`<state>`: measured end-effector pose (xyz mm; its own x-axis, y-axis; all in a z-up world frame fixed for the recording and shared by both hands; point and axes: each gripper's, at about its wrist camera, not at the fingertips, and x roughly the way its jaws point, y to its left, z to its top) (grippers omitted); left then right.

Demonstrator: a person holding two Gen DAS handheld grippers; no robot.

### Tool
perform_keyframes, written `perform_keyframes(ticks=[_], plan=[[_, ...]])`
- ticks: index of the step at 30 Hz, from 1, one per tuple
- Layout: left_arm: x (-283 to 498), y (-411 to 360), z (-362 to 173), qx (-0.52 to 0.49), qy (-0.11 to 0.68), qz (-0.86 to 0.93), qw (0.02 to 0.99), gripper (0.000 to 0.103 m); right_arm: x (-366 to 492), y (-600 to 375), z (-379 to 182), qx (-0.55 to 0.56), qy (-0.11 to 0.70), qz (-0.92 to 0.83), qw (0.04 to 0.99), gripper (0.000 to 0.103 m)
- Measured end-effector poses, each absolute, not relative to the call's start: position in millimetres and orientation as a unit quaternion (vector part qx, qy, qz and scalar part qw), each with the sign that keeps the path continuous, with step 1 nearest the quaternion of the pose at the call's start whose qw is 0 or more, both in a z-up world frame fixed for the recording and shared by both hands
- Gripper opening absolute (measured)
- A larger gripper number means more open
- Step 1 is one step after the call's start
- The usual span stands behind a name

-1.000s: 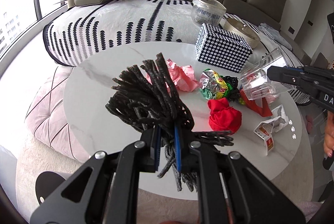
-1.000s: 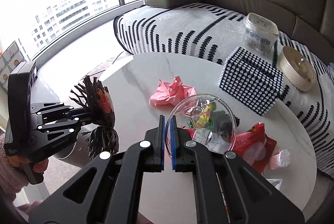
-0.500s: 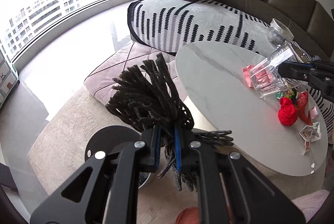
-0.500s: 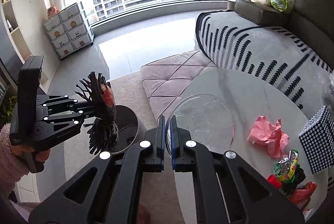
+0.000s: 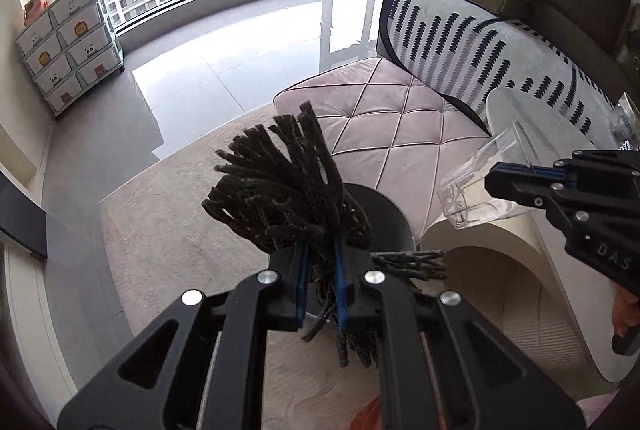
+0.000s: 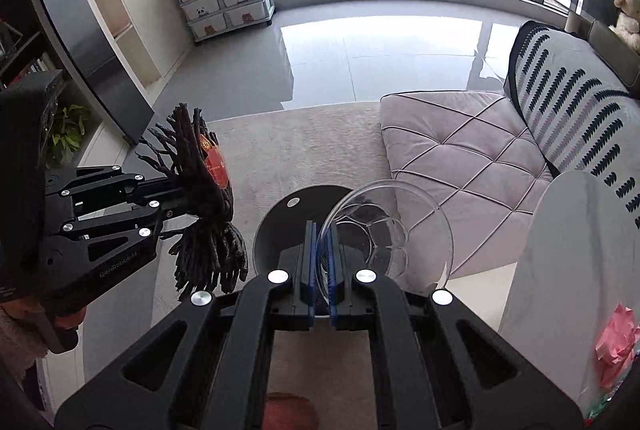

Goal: Collect trash
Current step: 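Carry the tassels and clear cup to the grey bin and release both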

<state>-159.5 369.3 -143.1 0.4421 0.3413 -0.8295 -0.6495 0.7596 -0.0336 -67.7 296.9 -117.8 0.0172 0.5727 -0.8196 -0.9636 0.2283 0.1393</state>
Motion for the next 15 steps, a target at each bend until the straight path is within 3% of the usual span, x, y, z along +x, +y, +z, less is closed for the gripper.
perform_keyframes(ticks=[7, 15], plan=[[-175.3, 380.0, -157.0, -0.194, 0.439, 0.325, 0.815, 0.012, -81.1, 330.5, -150.6, -0.268, 0.42, 0.573, 0.65, 0.004], [-176.9, 384.2, -158.3, -0.202, 0.435, 0.33, 0.813, 0.012, -85.7, 343.5, -150.8, -0.277, 0.418, 0.572, 0.649, 0.008]])
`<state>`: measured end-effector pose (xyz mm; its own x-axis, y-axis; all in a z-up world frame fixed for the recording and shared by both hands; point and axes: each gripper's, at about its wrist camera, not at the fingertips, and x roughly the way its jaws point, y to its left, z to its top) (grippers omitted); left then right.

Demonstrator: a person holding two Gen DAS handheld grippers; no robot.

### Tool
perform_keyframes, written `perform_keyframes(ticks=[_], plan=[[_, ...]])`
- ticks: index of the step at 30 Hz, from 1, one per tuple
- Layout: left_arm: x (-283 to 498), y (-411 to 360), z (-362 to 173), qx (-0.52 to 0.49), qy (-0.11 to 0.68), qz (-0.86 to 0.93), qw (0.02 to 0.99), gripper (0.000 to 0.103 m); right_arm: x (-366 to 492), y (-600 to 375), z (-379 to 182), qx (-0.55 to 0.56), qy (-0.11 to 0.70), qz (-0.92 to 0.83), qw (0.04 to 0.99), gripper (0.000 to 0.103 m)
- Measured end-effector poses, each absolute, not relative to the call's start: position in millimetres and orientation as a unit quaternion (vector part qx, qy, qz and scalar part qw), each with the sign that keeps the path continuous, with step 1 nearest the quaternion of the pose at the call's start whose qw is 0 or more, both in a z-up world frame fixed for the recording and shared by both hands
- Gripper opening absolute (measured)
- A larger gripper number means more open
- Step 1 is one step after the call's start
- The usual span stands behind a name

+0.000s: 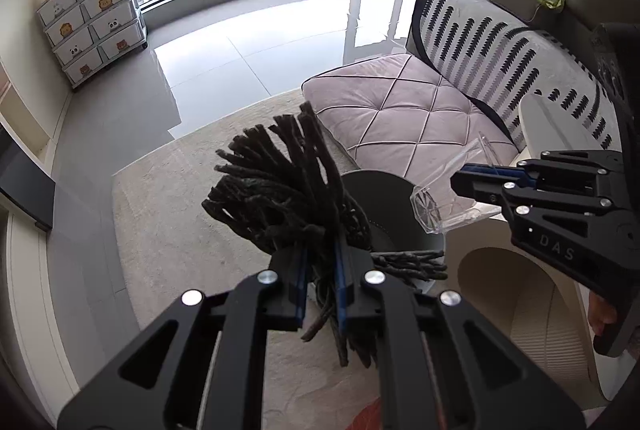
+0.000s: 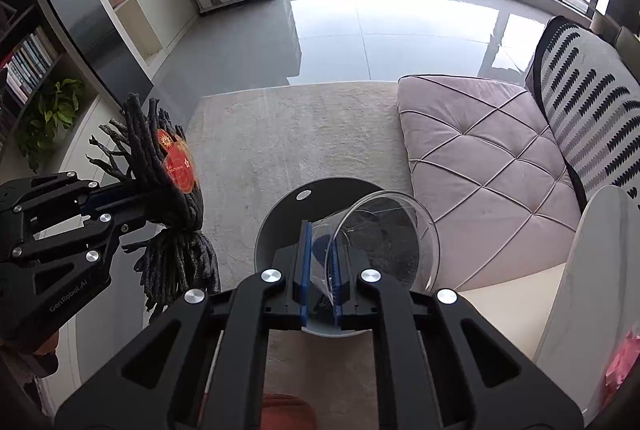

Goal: Collect trash
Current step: 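Carry the tassels and clear cup to the grey bin and release both, then move both open tools back over the table toward the red cloth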

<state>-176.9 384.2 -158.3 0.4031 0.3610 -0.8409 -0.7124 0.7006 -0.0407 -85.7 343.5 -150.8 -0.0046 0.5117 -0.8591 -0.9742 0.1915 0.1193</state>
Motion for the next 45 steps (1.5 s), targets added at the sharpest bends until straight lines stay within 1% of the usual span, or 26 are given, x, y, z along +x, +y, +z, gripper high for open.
perform_keyframes(ticks=[3, 9, 12, 13, 14, 15, 24, 32, 34, 35, 37, 39, 41, 45], plan=[[-174.2, 384.6, -158.3, -0.202, 0.434, 0.33, 0.814, 0.012, -82.1, 344.6, -147.5, -0.273, 0.416, 0.574, 0.651, 0.008], [-175.4, 384.1, -157.7, -0.2, 0.433, 0.33, 0.815, 0.012, -81.2, 350.7, -148.3, -0.267, 0.419, 0.578, 0.647, 0.02], [-178.0, 384.7, -158.5, -0.203, 0.434, 0.332, 0.813, 0.012, -84.0, 352.9, -148.7, -0.272, 0.418, 0.58, 0.645, 0.03], [-177.2, 385.2, -159.0, -0.204, 0.434, 0.332, 0.812, 0.012, -84.3, 352.7, -148.2, -0.271, 0.416, 0.58, 0.645, 0.037], [-178.0, 385.6, -159.7, -0.205, 0.434, 0.333, 0.811, 0.012, -83.9, 352.4, -147.7, -0.27, 0.415, 0.58, 0.647, 0.047], [-178.1, 386.0, -160.1, -0.206, 0.435, 0.333, 0.811, 0.012, -82.8, 351.6, -147.4, -0.268, 0.415, 0.579, 0.648, 0.05], [-170.0, 387.6, -163.4, -0.21, 0.435, 0.328, 0.812, 0.012, -76.5, 351.5, -143.3, -0.26, 0.417, 0.578, 0.651, 0.051], [-146.6, 389.3, -193.3, -0.22, 0.451, 0.309, 0.808, 0.013, -69.3, 349.4, -142.0, -0.267, 0.411, 0.567, 0.662, 0.051], [-141.2, 388.3, -200.3, -0.222, 0.455, 0.308, 0.806, 0.017, -66.6, 347.9, -142.6, -0.269, 0.411, 0.564, 0.664, 0.051], [-139.5, 388.1, -202.2, -0.228, 0.453, 0.305, 0.806, 0.017, -65.2, 347.0, -142.3, -0.269, 0.41, 0.563, 0.665, 0.051], [-137.1, 387.7, -203.7, -0.237, 0.455, 0.303, 0.803, 0.028, -62.1, 345.1, -141.7, -0.27, 0.409, 0.559, 0.669, 0.051], [-137.5, 386.0, -199.0, -0.24, 0.448, 0.303, 0.806, 0.051, -57.8, 342.1, -141.1, -0.27, 0.409, 0.555, 0.673, 0.051], [-139.6, 384.6, -190.9, -0.232, 0.44, 0.309, 0.811, 0.062, -52.9, 337.7, -138.8, -0.266, 0.408, 0.551, 0.678, 0.051], [-136.9, 382.4, -175.1, -0.218, 0.433, 0.313, 0.817, 0.062, -44.4, 330.5, -134.5, -0.26, 0.41, 0.543, 0.685, 0.051]])
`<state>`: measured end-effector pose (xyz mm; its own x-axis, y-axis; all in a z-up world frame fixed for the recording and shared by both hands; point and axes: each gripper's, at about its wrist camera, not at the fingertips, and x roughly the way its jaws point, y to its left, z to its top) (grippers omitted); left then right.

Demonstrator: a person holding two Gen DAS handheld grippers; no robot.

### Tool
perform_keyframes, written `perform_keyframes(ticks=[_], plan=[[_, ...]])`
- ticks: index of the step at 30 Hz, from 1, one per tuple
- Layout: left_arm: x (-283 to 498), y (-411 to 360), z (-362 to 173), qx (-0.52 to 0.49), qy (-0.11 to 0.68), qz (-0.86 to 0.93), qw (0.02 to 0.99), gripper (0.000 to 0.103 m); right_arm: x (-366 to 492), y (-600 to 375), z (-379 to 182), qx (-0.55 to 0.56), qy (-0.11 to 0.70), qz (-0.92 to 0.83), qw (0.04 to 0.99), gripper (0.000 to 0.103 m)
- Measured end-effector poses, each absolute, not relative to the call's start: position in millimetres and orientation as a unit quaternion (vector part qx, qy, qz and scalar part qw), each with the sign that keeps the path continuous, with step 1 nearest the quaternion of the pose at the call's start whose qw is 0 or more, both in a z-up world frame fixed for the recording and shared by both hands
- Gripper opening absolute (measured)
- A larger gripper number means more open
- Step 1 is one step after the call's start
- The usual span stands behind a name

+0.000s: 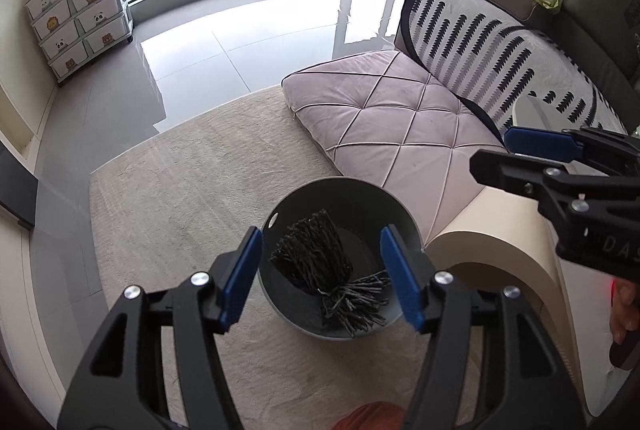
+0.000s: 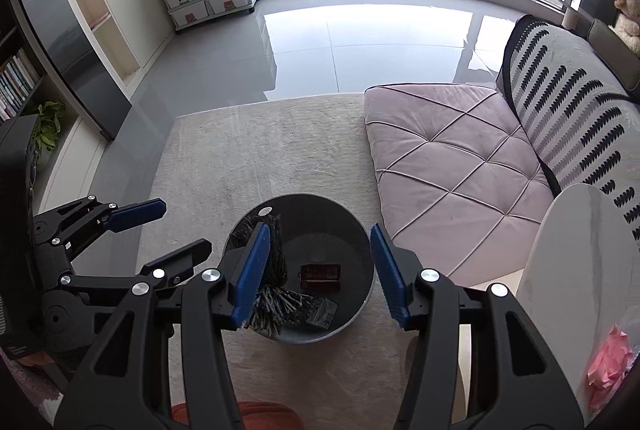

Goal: Collect trash
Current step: 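Move both open tools back over the table toward the red cloth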

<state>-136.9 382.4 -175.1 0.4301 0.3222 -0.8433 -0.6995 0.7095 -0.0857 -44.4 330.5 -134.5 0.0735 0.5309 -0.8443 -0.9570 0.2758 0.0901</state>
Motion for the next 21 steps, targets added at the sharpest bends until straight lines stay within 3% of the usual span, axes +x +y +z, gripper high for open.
perform_keyframes(ticks=[15, 19, 21], plan=[[-130.4, 350.1, -128.7, -0.185, 0.427, 0.292, 0.835, 0.062, -29.7, 292.5, -112.4, -0.231, 0.414, 0.527, 0.705, 0.051], [-126.0, 333.6, -119.0, -0.175, 0.427, 0.276, 0.843, 0.071, -21.8, 264.5, -100.8, -0.212, 0.415, 0.51, 0.723, 0.063], [-120.5, 322.1, -114.4, -0.167, 0.427, 0.265, 0.848, 0.072, -17.0, 245.7, -95.6, -0.203, 0.416, 0.498, 0.734, 0.065]])
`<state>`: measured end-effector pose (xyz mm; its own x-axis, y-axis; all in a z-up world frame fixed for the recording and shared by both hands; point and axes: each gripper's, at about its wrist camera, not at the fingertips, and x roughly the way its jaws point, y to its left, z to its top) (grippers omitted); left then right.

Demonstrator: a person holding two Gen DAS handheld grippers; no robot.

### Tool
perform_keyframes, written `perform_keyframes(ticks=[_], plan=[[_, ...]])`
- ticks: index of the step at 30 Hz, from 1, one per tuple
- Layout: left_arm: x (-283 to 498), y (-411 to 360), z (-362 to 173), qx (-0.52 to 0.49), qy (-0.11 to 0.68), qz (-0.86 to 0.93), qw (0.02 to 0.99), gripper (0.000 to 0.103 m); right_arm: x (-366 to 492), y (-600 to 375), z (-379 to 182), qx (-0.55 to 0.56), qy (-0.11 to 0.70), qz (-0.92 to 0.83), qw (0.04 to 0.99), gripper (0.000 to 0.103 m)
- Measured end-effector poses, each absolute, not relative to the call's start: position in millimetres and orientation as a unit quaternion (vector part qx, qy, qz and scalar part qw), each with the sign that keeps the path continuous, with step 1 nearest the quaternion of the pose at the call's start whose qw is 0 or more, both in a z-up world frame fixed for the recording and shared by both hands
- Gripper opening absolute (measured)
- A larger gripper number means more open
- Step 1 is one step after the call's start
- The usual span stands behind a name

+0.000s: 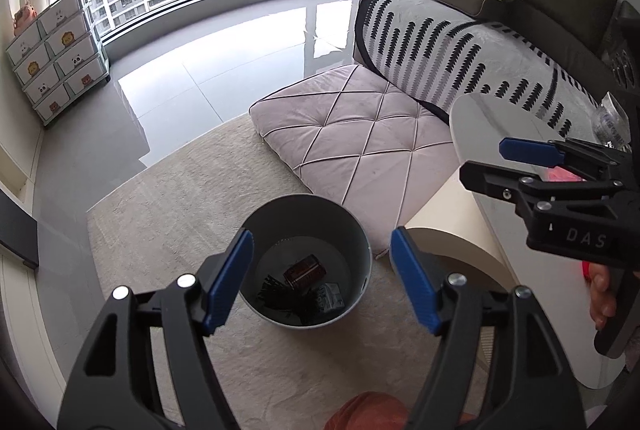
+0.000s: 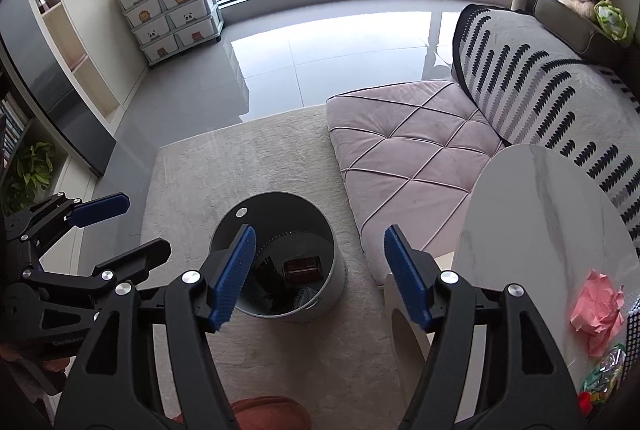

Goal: Collect trash
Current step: 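Move both open tools back over the table toward the red cloth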

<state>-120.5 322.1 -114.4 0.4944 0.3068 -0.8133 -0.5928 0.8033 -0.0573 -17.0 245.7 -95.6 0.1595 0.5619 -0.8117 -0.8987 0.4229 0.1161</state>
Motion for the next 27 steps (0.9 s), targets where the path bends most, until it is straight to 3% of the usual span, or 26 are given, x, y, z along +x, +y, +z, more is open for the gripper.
perform_keyframes(ticks=[8, 27], plan=[[-80.5, 260.7, -97.1, -0.136, 0.426, 0.2, 0.872, 0.077, 10.3, 147.5, -83.6, -0.158, 0.44, 0.407, 0.785, 0.067], [28.4, 68.1, -87.5, -0.039, 0.449, -0.001, 0.892, 0.077, 13.0, -157.4, -61.2, -0.027, 0.453, 0.096, 0.886, 0.067]])
